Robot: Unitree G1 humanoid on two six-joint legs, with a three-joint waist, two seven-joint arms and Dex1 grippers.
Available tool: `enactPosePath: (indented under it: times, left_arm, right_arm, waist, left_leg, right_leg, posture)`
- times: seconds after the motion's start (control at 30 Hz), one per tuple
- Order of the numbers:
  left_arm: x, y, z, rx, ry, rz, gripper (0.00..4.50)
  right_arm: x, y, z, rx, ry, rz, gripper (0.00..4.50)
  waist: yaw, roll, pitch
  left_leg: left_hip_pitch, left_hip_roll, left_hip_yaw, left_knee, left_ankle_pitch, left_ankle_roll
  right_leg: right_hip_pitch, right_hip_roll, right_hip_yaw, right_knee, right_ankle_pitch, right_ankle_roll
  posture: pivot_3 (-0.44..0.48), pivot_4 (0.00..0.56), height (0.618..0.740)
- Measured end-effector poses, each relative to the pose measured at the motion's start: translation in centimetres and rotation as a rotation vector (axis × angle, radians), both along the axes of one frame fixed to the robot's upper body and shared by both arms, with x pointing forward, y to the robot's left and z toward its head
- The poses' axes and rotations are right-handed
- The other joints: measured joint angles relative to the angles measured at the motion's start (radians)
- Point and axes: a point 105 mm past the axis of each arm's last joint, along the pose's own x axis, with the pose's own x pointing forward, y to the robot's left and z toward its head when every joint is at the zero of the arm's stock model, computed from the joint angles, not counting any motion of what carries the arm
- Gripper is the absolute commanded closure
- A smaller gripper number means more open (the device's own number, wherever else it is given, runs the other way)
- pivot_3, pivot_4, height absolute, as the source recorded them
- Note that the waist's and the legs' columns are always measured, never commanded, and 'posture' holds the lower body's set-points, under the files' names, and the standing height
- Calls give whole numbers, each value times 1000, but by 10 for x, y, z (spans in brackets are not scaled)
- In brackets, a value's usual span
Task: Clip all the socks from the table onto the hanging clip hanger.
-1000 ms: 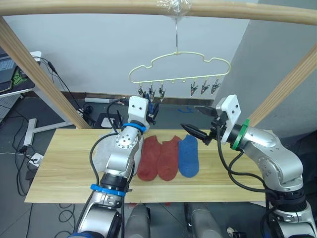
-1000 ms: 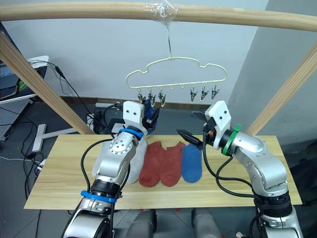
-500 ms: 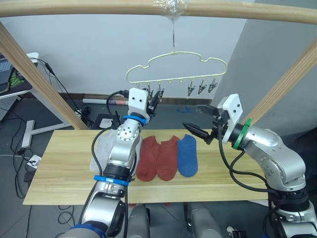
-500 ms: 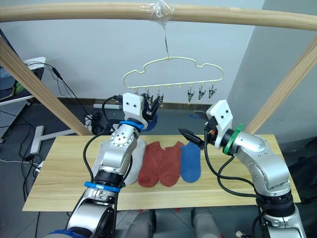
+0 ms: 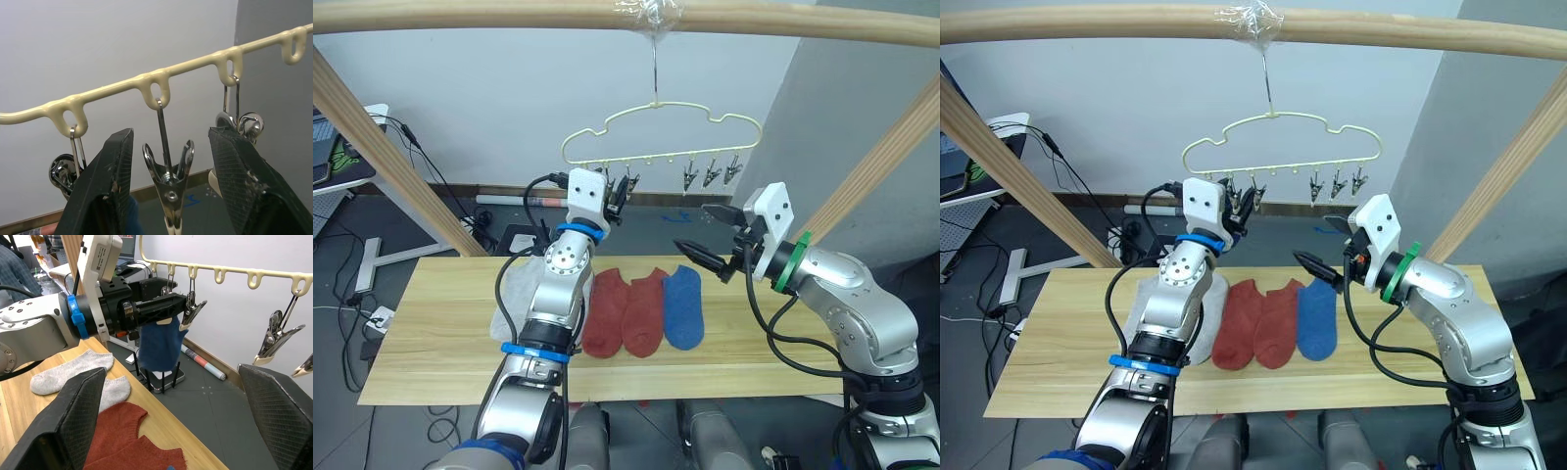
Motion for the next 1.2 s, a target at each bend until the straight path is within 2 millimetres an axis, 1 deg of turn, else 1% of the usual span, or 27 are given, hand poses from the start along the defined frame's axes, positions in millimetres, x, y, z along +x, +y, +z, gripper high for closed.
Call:
enactPosePath:
  times: [0.37,0.47,0.6,0.63,0.73,0.87,0.9,0.97,1.13,1.2]
  left_arm:
    - [3,5,0,-25,7,26,2031]
    - [3,5,-1,-26,10,24,2609]
    - [3,3,-1,-32,10,19,3840]
    - [3,2,-1,-33,8,18,4060]
    - [3,3,0,-33,5,17,4402]
    - [2,3,1,-30,-3,13,4408]
    - [2,3,1,-24,-3,6,4409]
    - [2,4,1,-14,1,3,4409]
    - [1,9,2,12,19,-12,4409]
    - [-2,15,0,24,31,-15,4409]
  right_arm:
    - [1,-1,0,-5,-1,-7,0]
    - [1,-2,0,-5,-1,-13,0]
    - [1,-2,0,-7,-1,-15,0]
    - [1,-2,0,-7,-1,-15,0]
    - [1,-3,0,-7,0,-15,0]
    - [3,-2,-3,-11,8,-24,0]
    - [5,-2,-8,-27,14,-37,0]
    - [10,-1,-26,-78,51,-74,0]
    - [17,-7,-75,-159,157,-145,0]
    - [23,-10,-100,-201,200,-166,0]
  waist:
    - [0,0,0]
    - [0,0,0]
    - [-1,0,0]
    - [-1,0,0]
    - [-1,0,0]
    - [-1,0,0]
    - [-1,0,0]
    - [-1,0,0]
    - [-1,0,0]
    - [-1,0,0]
  left_leg:
    - [0,0,0,0,0,0]
    - [0,0,0,0,0,0]
    - [0,0,0,0,0,0]
    - [0,0,0,0,0,0]
    - [0,0,0,0,0,0]
    - [0,0,0,0,0,0]
    - [0,0,0,0,0,0]
    - [0,0,0,0,0,0]
    - [1,0,0,0,0,0]
    - [2,0,0,0,0,0]
  right_leg:
    - [0,0,0,0,0,0]
    - [0,0,0,0,0,0]
    - [0,0,0,0,0,0]
    - [0,0,0,0,0,0]
    - [0,0,0,1,0,0]
    - [0,0,0,0,0,0]
    - [0,0,0,1,0,0]
    - [0,0,0,1,0,0]
    - [0,0,0,0,0,0]
    - [1,0,0,1,0,0]
  posture:
    - [-78,228,740]
    - [-80,229,740]
    - [-79,230,740]
    - [-78,233,740]
    - [-78,233,740]
    - [-73,236,740]
    - [-73,236,740]
    - [-61,238,740]
    - [-46,242,740]
    - [-29,242,740]
